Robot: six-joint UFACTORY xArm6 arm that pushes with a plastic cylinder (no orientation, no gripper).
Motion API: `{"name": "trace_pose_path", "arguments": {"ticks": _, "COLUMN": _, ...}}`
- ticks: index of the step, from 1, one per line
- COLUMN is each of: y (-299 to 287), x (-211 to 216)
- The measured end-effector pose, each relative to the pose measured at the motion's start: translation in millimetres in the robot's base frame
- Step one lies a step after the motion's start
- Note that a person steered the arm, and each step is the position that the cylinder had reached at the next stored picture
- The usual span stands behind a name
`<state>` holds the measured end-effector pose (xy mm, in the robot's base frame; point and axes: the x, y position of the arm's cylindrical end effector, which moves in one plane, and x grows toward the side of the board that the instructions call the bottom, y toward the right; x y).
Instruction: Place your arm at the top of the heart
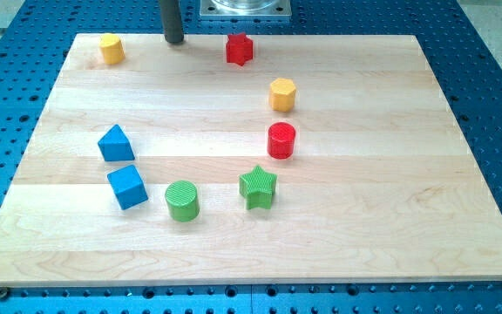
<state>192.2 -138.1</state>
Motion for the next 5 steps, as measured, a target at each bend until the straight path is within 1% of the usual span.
{"name": "trace_pose_path", "arguments": {"ticks": 1, "y": -38.7, "x": -0.4}}
{"name": "trace_pose_path", "arguments": {"ticks": 2, "y": -64.2, "x": -0.5}}
{"name": "trace_pose_path", "arguments": {"ticks": 4, "y": -60.9, "x": -0.5}}
{"name": "trace_pose_path", "arguments": {"ticks": 5, "y": -86.0, "x": -0.5}}
